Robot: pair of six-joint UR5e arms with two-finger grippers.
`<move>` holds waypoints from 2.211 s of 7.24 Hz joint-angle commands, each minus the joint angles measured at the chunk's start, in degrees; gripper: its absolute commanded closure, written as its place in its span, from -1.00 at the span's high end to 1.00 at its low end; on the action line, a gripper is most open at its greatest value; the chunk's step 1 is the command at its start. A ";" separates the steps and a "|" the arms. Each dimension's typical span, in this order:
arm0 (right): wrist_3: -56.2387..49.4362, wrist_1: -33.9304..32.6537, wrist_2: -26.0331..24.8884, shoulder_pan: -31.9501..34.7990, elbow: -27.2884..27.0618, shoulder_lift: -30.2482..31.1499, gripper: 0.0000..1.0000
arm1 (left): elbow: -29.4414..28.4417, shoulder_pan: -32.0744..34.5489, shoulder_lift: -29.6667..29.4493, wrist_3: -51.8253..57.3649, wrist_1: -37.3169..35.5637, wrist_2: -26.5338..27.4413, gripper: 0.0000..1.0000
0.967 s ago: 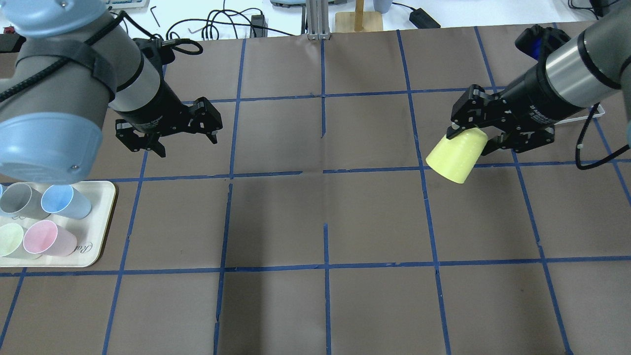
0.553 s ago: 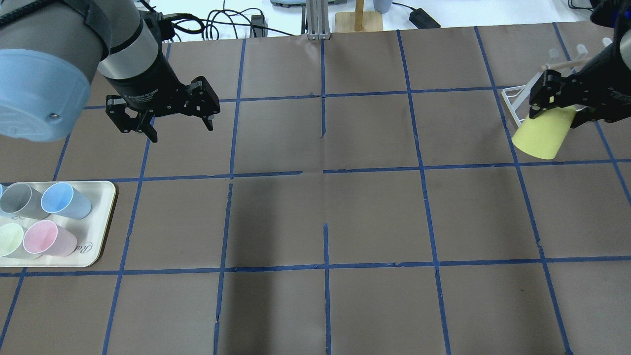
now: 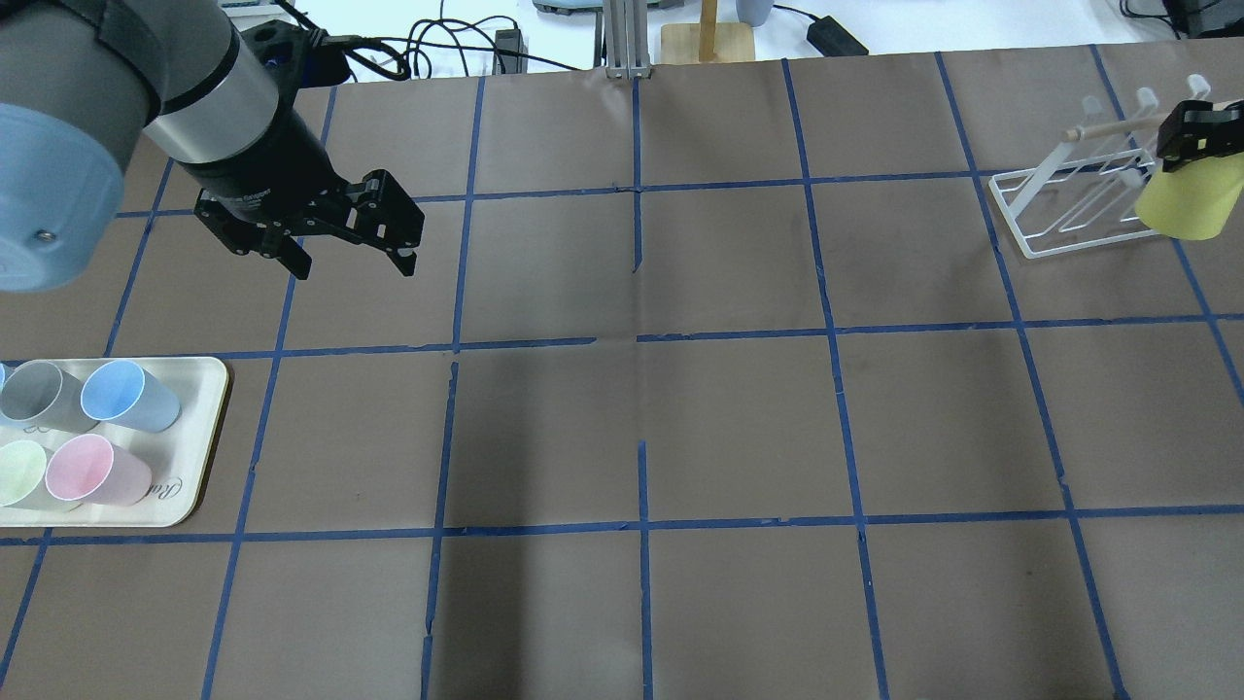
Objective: Transfer IKEA cup to right arm and place on rack
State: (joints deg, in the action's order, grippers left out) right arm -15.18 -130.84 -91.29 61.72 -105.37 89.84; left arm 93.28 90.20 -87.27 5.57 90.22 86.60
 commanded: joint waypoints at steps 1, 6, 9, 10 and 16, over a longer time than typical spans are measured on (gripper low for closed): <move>-0.30 -3.97 0.59 -1.07 -0.44 -2.29 -1.00 | -1.16 -0.20 -0.61 1.65 4.41 2.51 1.00; 0.93 -15.06 2.26 -0.99 -0.53 -8.63 -1.00 | -0.29 -0.20 -0.01 -2.23 4.08 2.87 1.00; 2.17 -17.67 4.71 -0.99 -0.53 -9.85 -1.00 | 0.59 -0.02 0.17 -4.16 3.99 2.61 1.00; 2.08 -19.87 4.81 -0.99 -0.45 -10.90 -1.00 | 0.50 0.07 0.09 -4.34 3.73 2.35 1.00; 4.01 -23.76 6.30 -0.46 -0.62 -13.98 -1.00 | 0.68 0.24 -0.09 -4.69 2.59 2.26 1.00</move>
State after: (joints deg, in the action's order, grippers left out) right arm -11.54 -154.54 -85.37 61.17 -105.98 76.48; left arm 93.89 90.33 -87.32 0.89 92.75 88.89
